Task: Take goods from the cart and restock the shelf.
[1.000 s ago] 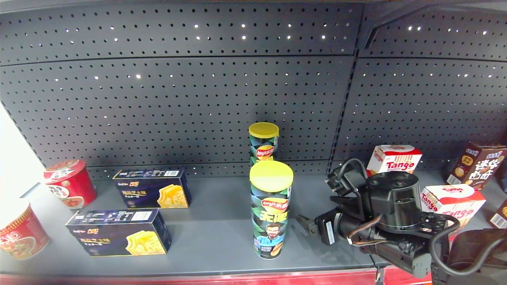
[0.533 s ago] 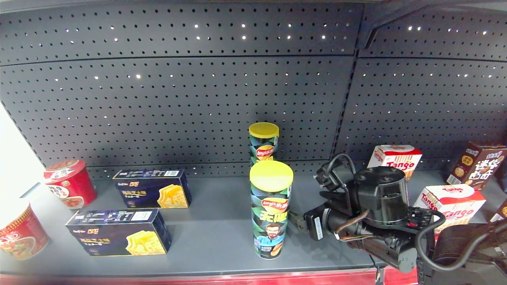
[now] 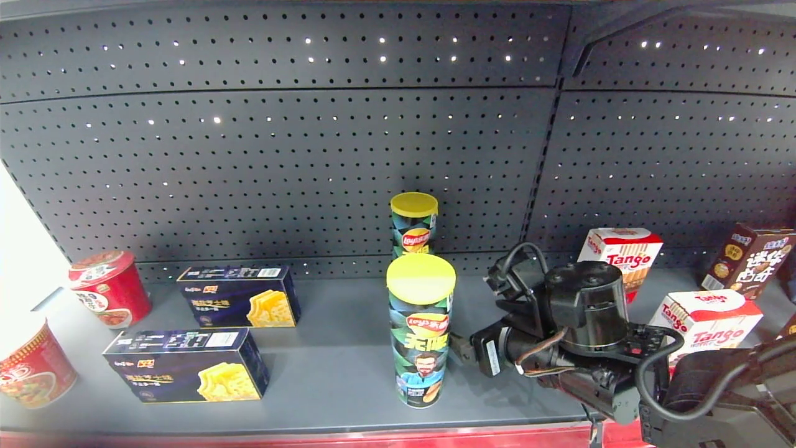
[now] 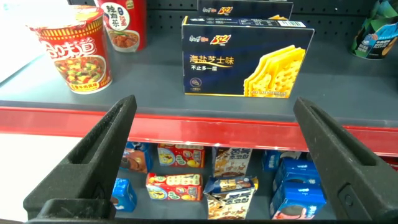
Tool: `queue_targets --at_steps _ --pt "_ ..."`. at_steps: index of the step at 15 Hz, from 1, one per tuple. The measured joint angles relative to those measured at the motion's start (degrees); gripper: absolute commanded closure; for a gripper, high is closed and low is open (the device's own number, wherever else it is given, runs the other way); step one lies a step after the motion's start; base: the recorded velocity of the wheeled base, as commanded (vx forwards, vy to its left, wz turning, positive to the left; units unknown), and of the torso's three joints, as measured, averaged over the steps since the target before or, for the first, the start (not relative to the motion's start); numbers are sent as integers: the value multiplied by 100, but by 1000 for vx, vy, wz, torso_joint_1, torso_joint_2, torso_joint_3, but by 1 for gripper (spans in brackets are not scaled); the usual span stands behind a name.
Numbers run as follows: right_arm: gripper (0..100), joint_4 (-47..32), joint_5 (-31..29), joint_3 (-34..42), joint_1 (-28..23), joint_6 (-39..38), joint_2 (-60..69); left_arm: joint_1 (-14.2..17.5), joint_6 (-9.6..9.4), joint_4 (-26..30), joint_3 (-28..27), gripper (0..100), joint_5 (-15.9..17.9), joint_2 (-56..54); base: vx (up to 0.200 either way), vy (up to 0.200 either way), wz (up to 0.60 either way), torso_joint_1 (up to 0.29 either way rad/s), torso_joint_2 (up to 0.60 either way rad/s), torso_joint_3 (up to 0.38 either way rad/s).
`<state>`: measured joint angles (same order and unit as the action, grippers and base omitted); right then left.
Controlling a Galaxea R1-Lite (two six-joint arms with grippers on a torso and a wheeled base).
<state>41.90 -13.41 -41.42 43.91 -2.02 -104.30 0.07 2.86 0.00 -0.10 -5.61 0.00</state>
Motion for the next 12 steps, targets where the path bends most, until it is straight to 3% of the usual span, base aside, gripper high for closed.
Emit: queue_targets --at_steps 8,12 --pt "0 -7 -29 -55 -23 2 -82 0 0 0 0 0 0 0 0 0 0 0 0 0" --pt "0 -33 2 -5 -391 189 116 0 2 2 0 0 0 0 0 0 0 0 0 0"
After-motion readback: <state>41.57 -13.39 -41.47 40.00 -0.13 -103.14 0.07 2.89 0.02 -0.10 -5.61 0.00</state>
